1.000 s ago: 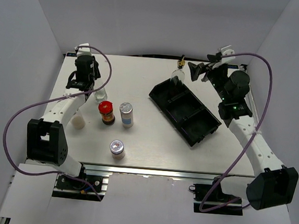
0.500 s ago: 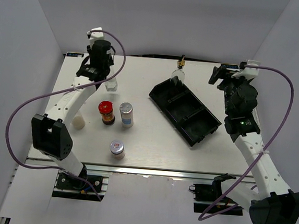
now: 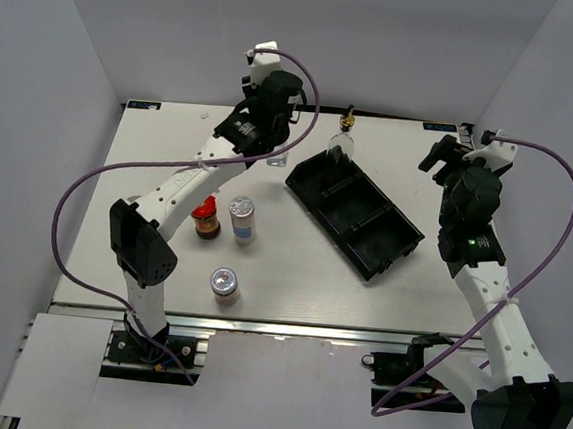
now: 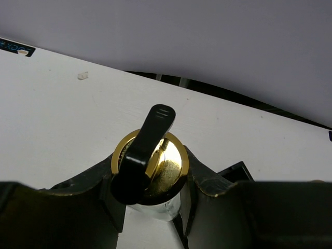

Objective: Organize the condiment bottles

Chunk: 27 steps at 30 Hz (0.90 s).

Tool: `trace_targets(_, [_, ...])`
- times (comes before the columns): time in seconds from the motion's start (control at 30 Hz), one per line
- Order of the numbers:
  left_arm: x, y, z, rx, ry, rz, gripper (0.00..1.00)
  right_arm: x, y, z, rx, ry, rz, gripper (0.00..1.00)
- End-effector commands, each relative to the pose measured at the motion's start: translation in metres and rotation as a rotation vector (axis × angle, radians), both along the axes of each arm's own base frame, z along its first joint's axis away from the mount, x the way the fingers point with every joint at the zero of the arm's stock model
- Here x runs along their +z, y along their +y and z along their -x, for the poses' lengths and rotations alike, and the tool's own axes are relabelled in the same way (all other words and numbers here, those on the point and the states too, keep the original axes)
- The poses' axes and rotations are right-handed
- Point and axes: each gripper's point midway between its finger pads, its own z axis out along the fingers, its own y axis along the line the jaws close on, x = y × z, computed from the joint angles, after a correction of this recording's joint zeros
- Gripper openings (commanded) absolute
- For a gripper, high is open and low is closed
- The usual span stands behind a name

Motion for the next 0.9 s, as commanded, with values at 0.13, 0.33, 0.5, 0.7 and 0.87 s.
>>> trace_targets(0.13, [0.05,-0.024,0.016,0.052,-0.148,0.146,0.0,0.001,-0.015,0.008,-0.057,-0.016,-0.021,0.89])
trace_targets(0.33, [0.036,-0.047,0.014,0.075,-0.179,0.254,0.0,-0.003,-0.022,0.009,-0.092,-0.004,-0.018,0.89])
trace_targets(0.5, [0.023,-0.063,0.012,0.109,-0.18,0.254,0.0,-0.003,-0.026,0.01,-0.115,0.0,-0.009,0.89])
trace_targets(0.7, [0.008,-0.079,0.01,0.105,-0.194,0.296,0.0,0.001,-0.033,0.014,-0.148,-0.005,-0.011,0.89])
trace_targets(0.87, [0.003,-0.088,0.006,0.131,-0.185,0.286,0.0,-0.004,-0.034,0.012,-0.152,0.002,-0.01,0.89])
